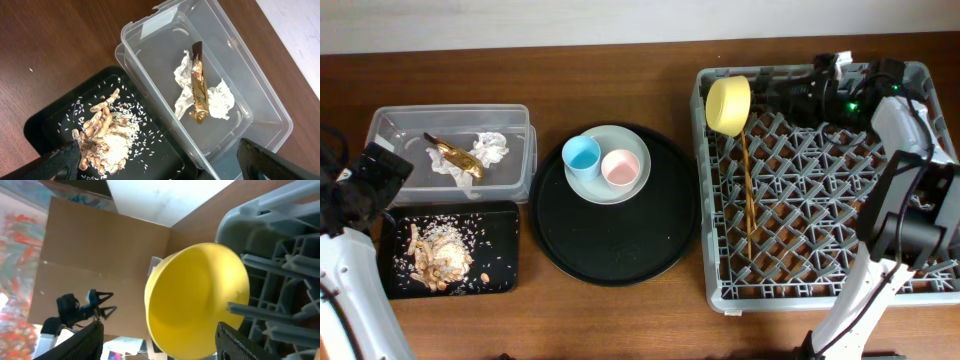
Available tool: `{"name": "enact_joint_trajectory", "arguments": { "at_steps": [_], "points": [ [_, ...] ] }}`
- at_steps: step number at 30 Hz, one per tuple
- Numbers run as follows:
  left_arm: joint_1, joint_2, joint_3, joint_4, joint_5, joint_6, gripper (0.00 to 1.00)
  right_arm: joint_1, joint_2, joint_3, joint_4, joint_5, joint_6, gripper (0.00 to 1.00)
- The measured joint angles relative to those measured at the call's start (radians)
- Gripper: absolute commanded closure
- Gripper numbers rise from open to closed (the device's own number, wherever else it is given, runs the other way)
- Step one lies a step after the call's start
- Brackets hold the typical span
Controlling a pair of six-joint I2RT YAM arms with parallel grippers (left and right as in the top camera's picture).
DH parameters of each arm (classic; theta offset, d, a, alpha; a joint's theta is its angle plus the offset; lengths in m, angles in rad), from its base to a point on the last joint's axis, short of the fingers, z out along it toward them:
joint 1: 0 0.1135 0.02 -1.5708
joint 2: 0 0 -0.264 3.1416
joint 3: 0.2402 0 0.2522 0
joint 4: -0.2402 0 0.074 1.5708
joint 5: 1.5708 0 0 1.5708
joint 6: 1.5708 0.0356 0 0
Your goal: Sort waste into correct bins and load items into the dishwasher rack
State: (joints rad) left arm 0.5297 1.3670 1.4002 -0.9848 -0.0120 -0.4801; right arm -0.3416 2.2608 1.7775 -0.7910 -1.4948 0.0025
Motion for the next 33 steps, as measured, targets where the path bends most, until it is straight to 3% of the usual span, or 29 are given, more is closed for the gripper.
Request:
{"name": "enact_joint_trajectory", "arguments": {
  "at_steps": [2, 3, 7, 10, 13, 18, 33],
  "points": [
    [0.0, 0.0, 0.0, 0.0, 0.0, 0.0, 0.01, 0.011, -0.1, 0.006, -0.089, 0.158, 0.015, 0.88],
    [0.0, 0.0, 0.0, -0.002, 0.0, 0.0, 0.01, 0.025, -0.157, 0.012, -0.154, 0.266, 0.005, 0.96],
    [0.0, 0.0, 0.0, -0.001, 0.0, 0.0, 0.01, 0.208, -0.42, 0.033, -0.38, 0.776, -0.014, 0.96],
    [0.0, 0.0, 0.0, 0.0, 0.0, 0.0, 0.01, 0.363, -0.444, 0.034, -0.457, 1.003, -0.002, 0.96],
    [0.0, 0.0, 0.0, 0.0, 0.0, 0.0, 0.01, 0.479, -0.419, -0.011, -0.423, 1.205, 0.042, 0.96],
    [0.0, 0.0, 0.0, 0.0, 0.0, 0.0, 0.01, 0.521, -0.393, -0.024, -0.361, 1.353, 0.092, 0.96],
    [0.0, 0.0, 0.0, 0.0, 0.0, 0.0, 0.01, 0.521, -0.391, -0.158, -0.081, 1.401, 0.104, 0.96]
  ]
}}
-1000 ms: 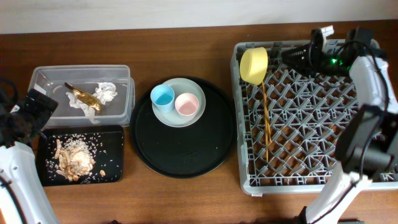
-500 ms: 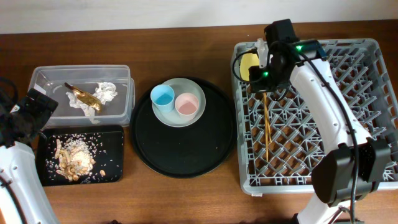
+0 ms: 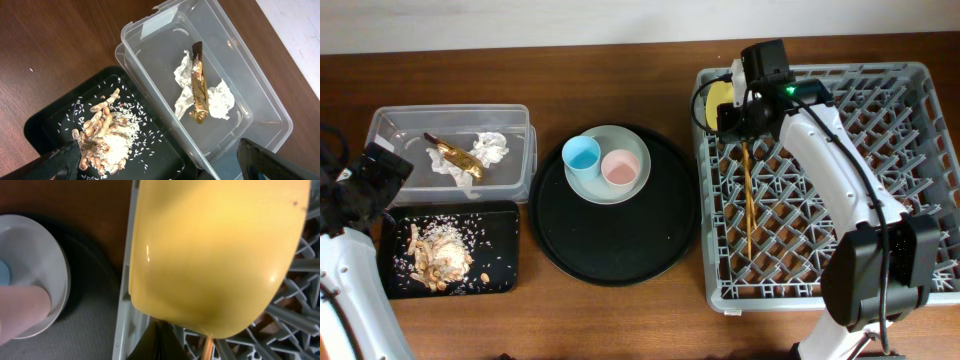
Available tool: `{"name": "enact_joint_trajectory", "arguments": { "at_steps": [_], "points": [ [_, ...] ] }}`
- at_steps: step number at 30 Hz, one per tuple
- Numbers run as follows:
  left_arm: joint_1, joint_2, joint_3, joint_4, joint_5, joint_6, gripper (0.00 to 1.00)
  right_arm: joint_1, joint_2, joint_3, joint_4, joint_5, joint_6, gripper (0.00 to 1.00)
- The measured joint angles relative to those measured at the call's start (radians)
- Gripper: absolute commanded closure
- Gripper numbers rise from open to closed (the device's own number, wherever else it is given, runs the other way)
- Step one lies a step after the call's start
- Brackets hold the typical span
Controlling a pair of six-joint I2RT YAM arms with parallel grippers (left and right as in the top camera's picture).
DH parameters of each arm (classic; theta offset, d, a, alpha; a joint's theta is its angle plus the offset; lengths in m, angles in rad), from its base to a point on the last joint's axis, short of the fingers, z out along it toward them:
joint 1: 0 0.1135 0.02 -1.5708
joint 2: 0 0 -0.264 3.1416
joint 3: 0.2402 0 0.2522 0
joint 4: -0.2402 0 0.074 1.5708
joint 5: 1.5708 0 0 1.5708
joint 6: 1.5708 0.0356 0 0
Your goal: Sort waste into correct bins and load items into the dishwasher rack
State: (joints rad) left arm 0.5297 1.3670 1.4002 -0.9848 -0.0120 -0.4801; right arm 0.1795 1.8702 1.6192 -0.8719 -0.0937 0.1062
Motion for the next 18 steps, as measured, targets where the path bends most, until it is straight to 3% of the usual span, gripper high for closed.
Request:
{"name": "enact_joint_trajectory", "arguments": {
  "at_steps": [8, 12, 18],
  "points": [
    [0.0, 0.0, 0.0, 0.0, 0.0, 0.0, 0.01, 0.0, 0.0, 0.0, 0.034, 0.036, -0.001, 0.95],
    [0.0, 0.0, 0.0, 0.0, 0.0, 0.0, 0.01, 0.0, 0.0, 0.0, 0.023, 0.055, -0.002, 0.87],
    [0.0, 0.0, 0.0, 0.0, 0.0, 0.0, 0.01, 0.0, -0.022, 0.0, -0.002, 0.067, 0.0, 0.67]
  ]
}}
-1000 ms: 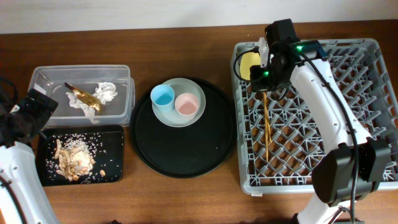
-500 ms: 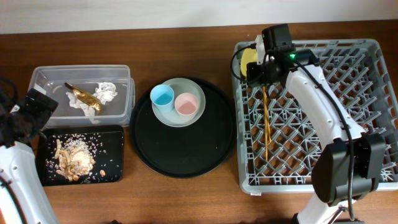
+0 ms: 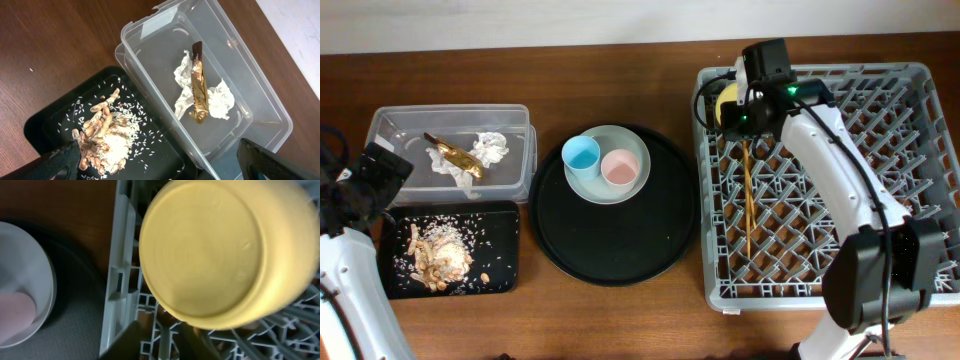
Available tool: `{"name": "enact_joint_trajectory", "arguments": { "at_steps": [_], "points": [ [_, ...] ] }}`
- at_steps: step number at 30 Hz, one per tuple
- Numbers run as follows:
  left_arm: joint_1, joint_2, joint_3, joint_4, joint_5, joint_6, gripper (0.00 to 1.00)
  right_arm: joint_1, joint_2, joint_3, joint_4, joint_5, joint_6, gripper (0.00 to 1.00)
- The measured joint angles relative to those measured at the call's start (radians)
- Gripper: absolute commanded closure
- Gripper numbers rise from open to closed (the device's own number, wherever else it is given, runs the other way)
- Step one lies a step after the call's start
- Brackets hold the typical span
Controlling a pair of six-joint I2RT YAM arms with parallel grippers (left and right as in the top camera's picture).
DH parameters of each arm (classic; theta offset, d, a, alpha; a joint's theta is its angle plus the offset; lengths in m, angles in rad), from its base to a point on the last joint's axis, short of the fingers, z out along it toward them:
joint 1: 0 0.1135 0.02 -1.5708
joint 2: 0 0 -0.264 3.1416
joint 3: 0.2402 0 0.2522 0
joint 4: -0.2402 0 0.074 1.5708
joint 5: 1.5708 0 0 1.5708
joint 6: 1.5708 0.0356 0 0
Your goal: Sort waste into correct bins and load items into the dishwasher rack
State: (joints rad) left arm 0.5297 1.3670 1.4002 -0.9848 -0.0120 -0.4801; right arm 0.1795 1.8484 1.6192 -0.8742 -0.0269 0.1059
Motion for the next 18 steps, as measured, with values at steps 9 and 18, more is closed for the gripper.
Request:
{"name": "enact_joint_trajectory", "arguments": {
  "at_steps": [9, 18],
  "points": [
    [0.0, 0.0, 0.0, 0.0, 0.0, 0.0, 0.01, -0.002, -0.148, 0.0, -0.03, 0.0, 0.001, 0.6],
    [0.0, 0.0, 0.0, 0.0, 0.0, 0.0, 0.01, -0.105, -0.138, 0.0, -0.043, 0.051, 0.027, 0.41]
  ]
}}
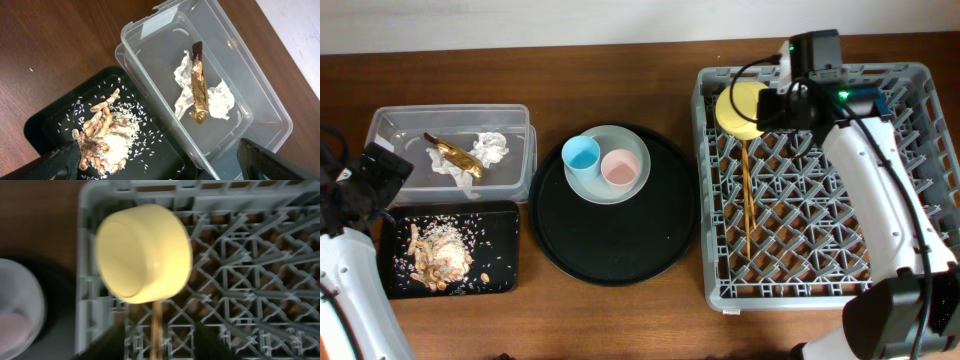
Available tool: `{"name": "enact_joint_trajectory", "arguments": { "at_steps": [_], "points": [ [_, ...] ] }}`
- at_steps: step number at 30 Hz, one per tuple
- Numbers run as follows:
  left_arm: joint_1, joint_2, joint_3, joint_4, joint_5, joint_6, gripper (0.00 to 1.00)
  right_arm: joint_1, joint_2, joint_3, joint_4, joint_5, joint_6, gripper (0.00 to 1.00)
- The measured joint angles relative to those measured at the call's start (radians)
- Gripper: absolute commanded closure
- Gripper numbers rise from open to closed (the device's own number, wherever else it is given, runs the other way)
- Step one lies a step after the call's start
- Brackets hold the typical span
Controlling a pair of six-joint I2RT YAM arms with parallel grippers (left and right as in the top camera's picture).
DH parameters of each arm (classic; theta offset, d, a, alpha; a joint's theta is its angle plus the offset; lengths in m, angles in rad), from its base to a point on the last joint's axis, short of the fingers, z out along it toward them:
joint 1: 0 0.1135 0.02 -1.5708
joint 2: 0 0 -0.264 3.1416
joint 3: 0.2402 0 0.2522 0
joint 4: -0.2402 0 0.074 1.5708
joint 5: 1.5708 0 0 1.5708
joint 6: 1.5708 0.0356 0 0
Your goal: Sort waste into correct bins and load items into the dishwasher rack
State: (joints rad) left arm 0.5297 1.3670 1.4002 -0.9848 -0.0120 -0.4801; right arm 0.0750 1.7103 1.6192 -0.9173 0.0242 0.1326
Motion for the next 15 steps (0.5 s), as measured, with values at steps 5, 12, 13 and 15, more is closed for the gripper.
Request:
{"name": "enact_joint_trajectory", "arguments": {
  "at_steps": [5, 12, 13, 15],
  "points": [
    [0.0, 0.0, 0.0, 0.0, 0.0, 0.0, 0.01, -0.027, 0.083, 0.0, 0.032, -0.016, 0.002, 0.25],
    [0.0, 0.0, 0.0, 0.0, 0.0, 0.0, 0.01, -0.07, 0.153, 0.0, 0.059, -0.133, 0.029, 0.16],
    [0.0, 0.0, 0.0, 0.0, 0.0, 0.0, 0.01, -0.073, 0.168, 0.0, 0.069, -0.171, 0.029, 0.16],
    [0.0, 0.0, 0.0, 0.0, 0.0, 0.0, 0.01, -0.073, 0.183, 0.0, 0.079, -0.208, 0.029, 0.17]
  ]
}}
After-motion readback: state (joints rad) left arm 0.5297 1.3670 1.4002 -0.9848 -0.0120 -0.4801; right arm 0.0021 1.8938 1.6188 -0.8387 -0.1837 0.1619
